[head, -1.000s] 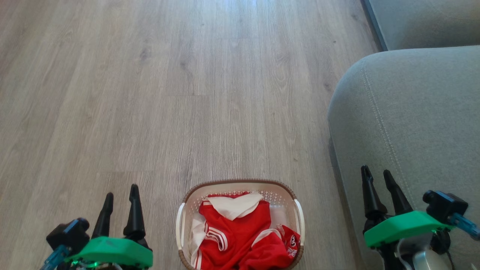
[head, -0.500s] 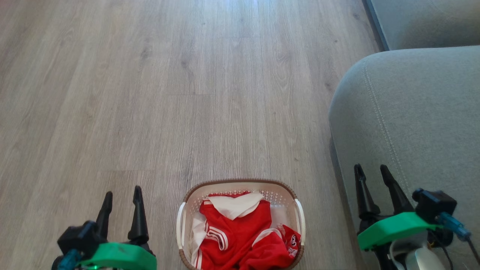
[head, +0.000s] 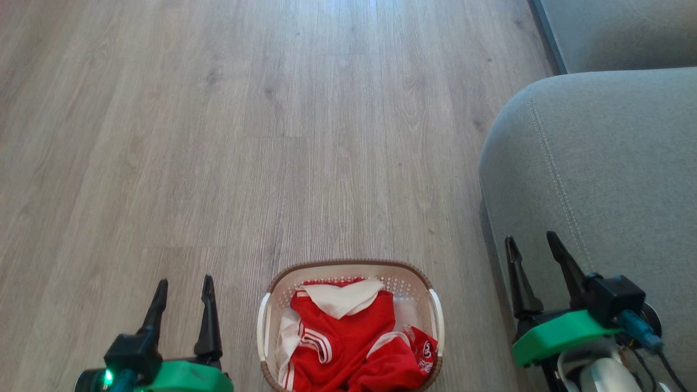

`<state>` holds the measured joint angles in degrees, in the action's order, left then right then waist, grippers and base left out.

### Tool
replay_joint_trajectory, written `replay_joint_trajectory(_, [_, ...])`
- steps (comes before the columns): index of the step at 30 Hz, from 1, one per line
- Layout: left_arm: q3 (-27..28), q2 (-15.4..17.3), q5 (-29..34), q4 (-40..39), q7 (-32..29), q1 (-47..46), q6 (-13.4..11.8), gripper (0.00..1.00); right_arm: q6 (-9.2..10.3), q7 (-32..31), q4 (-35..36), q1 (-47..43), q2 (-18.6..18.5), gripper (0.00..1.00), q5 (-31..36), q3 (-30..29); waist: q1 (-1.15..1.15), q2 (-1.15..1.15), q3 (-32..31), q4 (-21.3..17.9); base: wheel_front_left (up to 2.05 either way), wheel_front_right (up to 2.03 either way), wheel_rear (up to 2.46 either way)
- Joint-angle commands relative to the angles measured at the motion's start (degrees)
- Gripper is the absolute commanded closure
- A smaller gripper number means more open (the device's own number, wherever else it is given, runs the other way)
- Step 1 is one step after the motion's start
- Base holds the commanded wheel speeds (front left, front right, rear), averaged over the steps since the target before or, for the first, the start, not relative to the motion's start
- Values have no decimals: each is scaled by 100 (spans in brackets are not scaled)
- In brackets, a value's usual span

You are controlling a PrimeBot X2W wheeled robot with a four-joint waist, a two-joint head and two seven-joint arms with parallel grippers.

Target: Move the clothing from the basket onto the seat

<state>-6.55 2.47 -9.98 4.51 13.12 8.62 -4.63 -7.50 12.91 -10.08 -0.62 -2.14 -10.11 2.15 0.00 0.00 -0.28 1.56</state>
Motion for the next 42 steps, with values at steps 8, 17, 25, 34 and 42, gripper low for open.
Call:
replay_joint_trajectory(8, [175, 43, 451, -113, 188, -117, -55, 0, 1, 208, 283, 147, -74, 0, 613, 212, 0, 0, 2, 5, 0, 0, 0])
replay_joint_trajectory(17, [188, 42, 285, 79, 188, -162, -30, 0, 1, 208, 280, 157, -74, 0, 616, 202, 0, 0, 3, 5, 0, 0, 0])
replay_joint_trajectory(25, [195, 42, 271, 80, 188, -191, -30, 0, 1, 208, 275, 170, -74, 0, 609, 190, 0, 0, 9, 6, 0, 0, 0])
replay_joint_trajectory(34, [165, 42, 266, 48, 188, -190, -49, 0, 1, 208, 330, 174, -74, 0, 599, 147, 0, 0, 59, 1, 0, 0, 0])
replay_joint_trajectory(42, [-12, 41, 359, 139, 188, -397, 61, 0, 1, 208, 483, 292, -74, 0, 613, -82, 0, 0, 460, 42, 0, 0, 0])
